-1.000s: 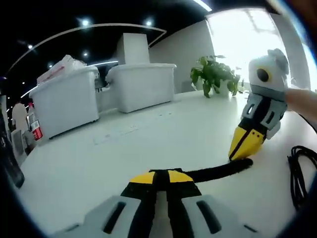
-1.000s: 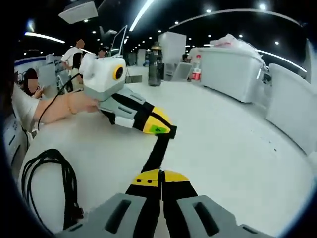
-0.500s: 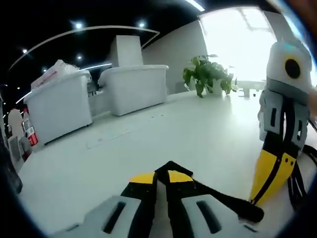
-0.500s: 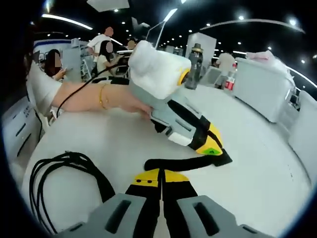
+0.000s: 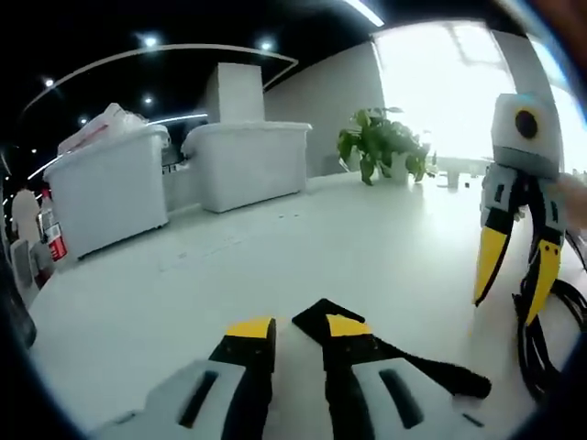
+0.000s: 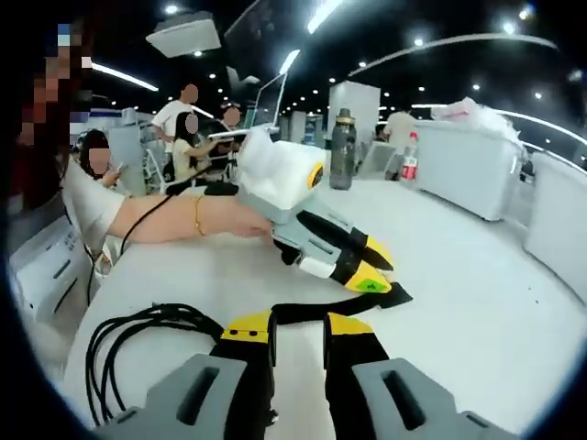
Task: Coil the Type-C to USB data cable on the desktop and secure it with Velcro straps.
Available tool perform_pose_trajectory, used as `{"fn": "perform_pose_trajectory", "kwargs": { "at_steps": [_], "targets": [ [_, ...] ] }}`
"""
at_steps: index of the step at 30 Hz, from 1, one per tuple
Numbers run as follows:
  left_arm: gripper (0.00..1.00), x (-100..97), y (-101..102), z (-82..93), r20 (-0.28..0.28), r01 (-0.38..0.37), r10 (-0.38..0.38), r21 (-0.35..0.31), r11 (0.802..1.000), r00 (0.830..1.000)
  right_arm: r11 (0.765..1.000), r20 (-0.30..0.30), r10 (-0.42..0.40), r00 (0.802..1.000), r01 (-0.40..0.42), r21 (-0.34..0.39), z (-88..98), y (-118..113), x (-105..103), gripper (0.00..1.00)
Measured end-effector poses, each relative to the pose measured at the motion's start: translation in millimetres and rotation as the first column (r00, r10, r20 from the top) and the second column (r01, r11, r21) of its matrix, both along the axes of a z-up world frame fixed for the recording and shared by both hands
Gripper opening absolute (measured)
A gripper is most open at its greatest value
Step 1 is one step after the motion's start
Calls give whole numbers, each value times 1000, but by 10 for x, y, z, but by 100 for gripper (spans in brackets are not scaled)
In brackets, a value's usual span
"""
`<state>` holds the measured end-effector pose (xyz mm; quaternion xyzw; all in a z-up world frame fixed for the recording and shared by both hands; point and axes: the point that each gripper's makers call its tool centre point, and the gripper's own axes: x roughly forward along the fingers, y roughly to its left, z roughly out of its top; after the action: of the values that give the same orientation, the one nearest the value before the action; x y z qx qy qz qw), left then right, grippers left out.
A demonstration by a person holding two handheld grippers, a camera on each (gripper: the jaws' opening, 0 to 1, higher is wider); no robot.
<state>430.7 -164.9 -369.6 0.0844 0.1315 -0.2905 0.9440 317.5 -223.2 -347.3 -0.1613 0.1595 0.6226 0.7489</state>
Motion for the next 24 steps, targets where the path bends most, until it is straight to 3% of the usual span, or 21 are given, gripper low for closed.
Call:
{"fn": "perform_pose_trajectory", "kwargs": {
  "at_steps": [3, 7, 10, 12, 13, 14, 16, 17, 18, 19, 22, 24],
  "targets": [
    [22, -40, 1, 89, 10, 1, -1, -14, 1000, 1000, 996, -50, 66, 997, -68, -52, -60, -81, -237, 20],
    [22, -97, 7, 242, 37, -6, 8, -49, 999, 999, 978, -37, 129, 991, -133, -160, -175, -70, -404, 21],
    [22, -208, 7, 244, 40, 13, -13, -18, 1000, 999, 952, -56, 166, 984, -175, -251, -302, -48, -461, 21],
    [22, -310, 40, 255, 54, 31, -32, 10, 999, 998, 920, -53, 195, 979, -202, -336, -386, -62, -455, 23],
    [22, -388, 8, 291, 50, 72, -70, -32, 997, 996, 906, -50, 204, 978, -208, -370, -414, -56, -437, 23],
    [22, -439, 26, 334, 12, 59, -58, -136, 989, 998, 903, -57, 219, 974, -225, -366, -363, -12, -450, 23],
    [22, -494, 99, 438, -19, 42, -49, -275, 961, 999, 874, -101, 228, 968, -249, -418, -371, 5, -505, 22],
    [21, -524, 147, 485, -17, 39, -46, -311, 950, 999, 845, -115, 244, 963, -269, -462, -403, -15, -526, 22],
    [21, -549, 199, 545, -7, 38, -43, -338, 940, 999, 812, -65, 314, 947, -304, -499, -386, 22, -492, 21],
    [20, -559, 233, 597, 0, 37, -40, -359, 933, 999, 790, -94, 300, 949, -303, -532, -403, -5, -506, 20],
    [20, -572, 279, 740, 20, 39, -34, -421, 906, 999, 763, -115, 260, 959, -277, -584, -416, 14, -413, 13],
    [20, -583, 273, 793, 22, 46, -40, -435, 899, 999, 712, -146, 286, 947, -313, -629, -436, 9, -421, 7]
  ]
}}
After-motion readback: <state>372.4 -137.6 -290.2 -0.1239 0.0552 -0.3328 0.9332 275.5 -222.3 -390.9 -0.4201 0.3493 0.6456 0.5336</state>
